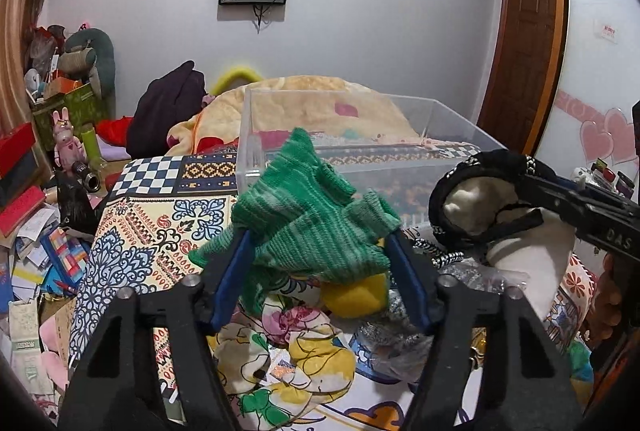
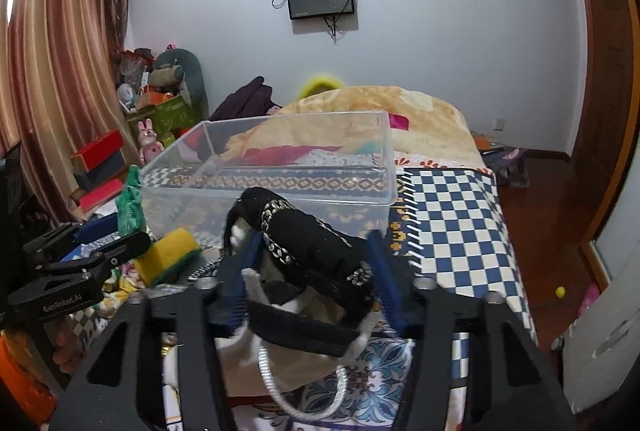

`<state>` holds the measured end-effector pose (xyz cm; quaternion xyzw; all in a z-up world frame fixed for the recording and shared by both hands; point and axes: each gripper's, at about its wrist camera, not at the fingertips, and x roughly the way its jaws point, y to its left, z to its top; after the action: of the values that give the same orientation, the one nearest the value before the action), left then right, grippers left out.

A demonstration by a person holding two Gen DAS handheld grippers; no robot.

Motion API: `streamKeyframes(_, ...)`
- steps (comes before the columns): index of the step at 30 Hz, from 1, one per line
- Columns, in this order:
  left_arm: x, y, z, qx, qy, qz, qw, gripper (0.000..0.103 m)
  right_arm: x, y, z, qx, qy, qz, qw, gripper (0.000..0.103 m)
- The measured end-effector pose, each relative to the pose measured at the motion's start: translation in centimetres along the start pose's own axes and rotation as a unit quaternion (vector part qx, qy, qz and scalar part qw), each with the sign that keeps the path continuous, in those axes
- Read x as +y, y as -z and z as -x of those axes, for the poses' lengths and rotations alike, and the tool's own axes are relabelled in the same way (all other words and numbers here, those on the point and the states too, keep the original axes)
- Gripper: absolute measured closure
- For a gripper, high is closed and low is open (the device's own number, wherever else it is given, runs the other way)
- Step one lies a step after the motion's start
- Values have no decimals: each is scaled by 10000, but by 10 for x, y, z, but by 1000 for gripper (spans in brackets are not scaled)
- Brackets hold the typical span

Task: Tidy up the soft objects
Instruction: 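Grasp the green knitted cloth with the left tool while the right tool grasps the black cap, then carry both items over the clear plastic box and open both tools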

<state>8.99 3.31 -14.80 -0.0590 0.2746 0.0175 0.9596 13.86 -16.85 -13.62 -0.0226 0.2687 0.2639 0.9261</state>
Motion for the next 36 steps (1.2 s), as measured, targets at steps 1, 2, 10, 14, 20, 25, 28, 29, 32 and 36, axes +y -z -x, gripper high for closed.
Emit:
streamKeyframes(1, 0, 1, 1, 8, 17, -5, 10000, 48, 0, -1, -1, -11, -1, 15, 10000, 66)
streamKeyframes(2, -1, 2, 1, 20, 55, -25, 10000, 55, 1, -1, 1, -29, -23, 21, 10000, 70)
streamKeyframes(10, -11, 3, 20, -196, 142, -186, 9995, 71, 3, -12, 11, -278, -110, 100, 9995, 80)
streamKeyframes(14, -11, -2, 33, -303, 300, -140, 9990, 78, 5, -19, 19, -452, -141, 106, 9988, 82)
streamKeyframes(20, -7, -13, 49, -439, 569, 4, 9974, 85, 6, -25, 35, -752, -162, 94, 9970, 83)
streamKeyframes(25, -14, -27, 61, -585, 618, -192, 9962, 88, 6, -32, 43, -948, -148, 89, 9954, 83)
streamKeyframes(28, -19, -41, 71, -732, 628, -341, 9948, 88, 6, -39, 47, -1059, -115, 107, 9942, 83)
streamKeyframes(29, -19, -44, 72, -759, 621, -355, 9945, 88, 6, -42, 48, -1105, -114, 109, 9938, 83)
streamKeyframes(32, -20, -59, 79, -871, 693, -323, 9933, 88, 5, -48, 49, -1211, -77, 109, 9926, 83)
streamKeyframes(36, -21, -74, 83, -1067, 501, -453, 9920, 88, 1, -62, 43, -1272, -24, 83, 9918, 83)
